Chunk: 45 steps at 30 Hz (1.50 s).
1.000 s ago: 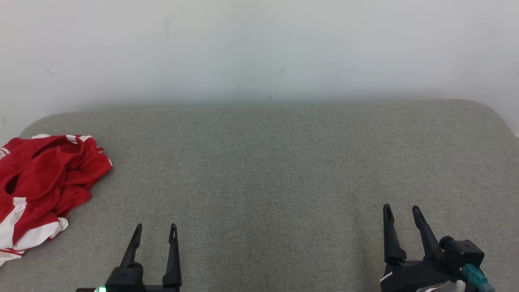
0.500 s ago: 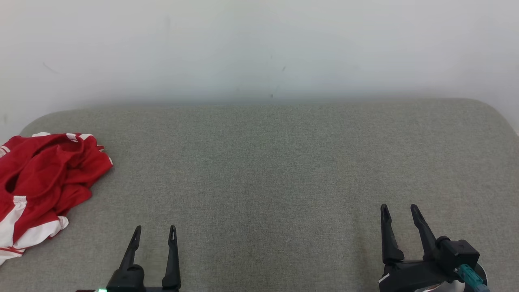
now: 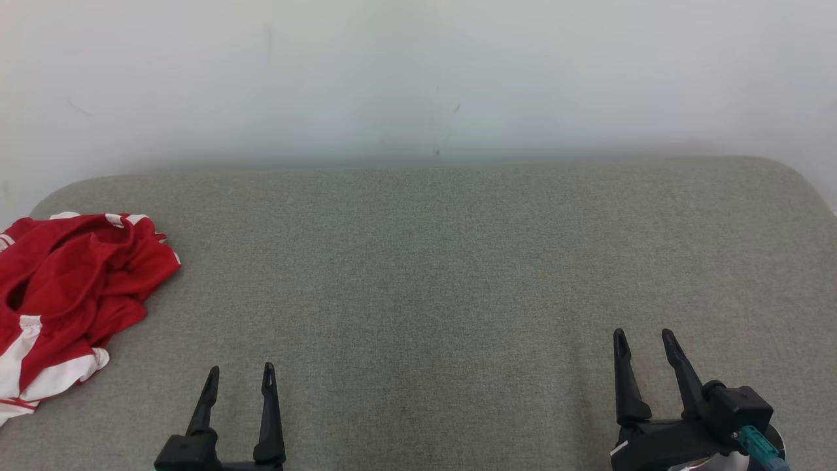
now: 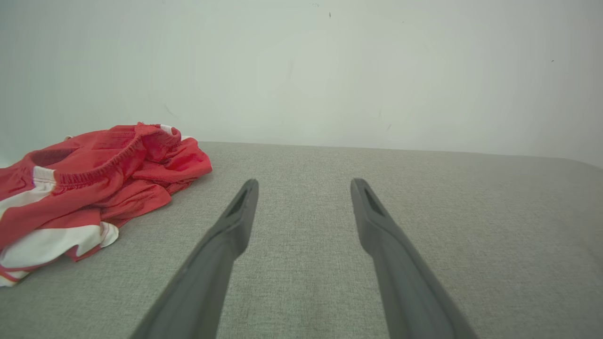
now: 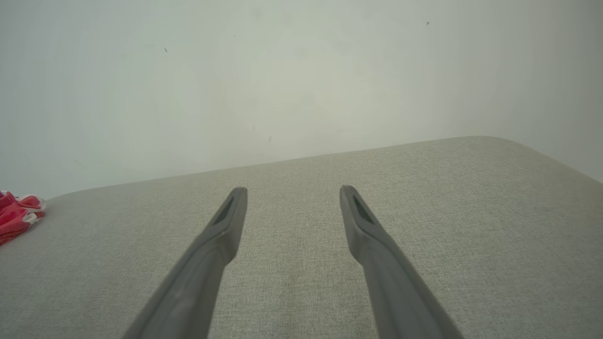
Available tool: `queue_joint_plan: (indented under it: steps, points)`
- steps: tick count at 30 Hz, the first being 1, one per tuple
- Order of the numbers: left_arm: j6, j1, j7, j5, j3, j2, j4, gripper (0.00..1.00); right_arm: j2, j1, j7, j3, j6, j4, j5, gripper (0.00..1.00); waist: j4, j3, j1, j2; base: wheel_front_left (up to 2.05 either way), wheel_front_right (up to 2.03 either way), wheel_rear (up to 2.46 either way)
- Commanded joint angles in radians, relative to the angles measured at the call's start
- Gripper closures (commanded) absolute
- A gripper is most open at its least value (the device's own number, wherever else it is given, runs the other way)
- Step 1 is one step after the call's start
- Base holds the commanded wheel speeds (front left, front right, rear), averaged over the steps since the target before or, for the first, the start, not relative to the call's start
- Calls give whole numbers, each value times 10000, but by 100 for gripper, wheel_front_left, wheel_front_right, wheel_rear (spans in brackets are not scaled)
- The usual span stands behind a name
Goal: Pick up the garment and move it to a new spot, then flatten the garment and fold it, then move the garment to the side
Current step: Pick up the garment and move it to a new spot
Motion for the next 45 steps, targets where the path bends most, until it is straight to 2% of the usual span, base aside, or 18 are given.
queue_joint_plan:
  steps: [1,6,11,26,33,38,45]
  points:
    - [25,-37,-35,-23,11,-17,4,0,-2,-59,-49,7,-21,4,68,0,4,-5,0,0,0,0,0]
    - [31,-96,-35,-143,-42,-21,64,0,0,20,-36,-53,-21,-38,23,0,215,-39,0,0,0,0,0]
    - [109,-10,-35,-199,-89,-20,104,0,2,99,-33,-67,-21,-83,13,0,786,-83,0,0,0,0,0]
    - [47,159,-34,85,146,-21,247,0,2,261,-32,120,-21,-57,228,0,3432,-196,0,0,0,0,0]
    - [-4,211,-35,254,308,-21,281,0,0,195,-32,309,-21,-2,378,0,4459,-198,0,0,0,0,0]
    - [-51,282,-35,292,396,-22,282,0,0,182,-32,387,-21,28,432,0,4894,-197,0,0,0,0,0]
    - [-21,352,-35,311,561,-23,157,0,0,62,-32,535,-21,67,391,0,4968,-116,0,0,0,0,0]
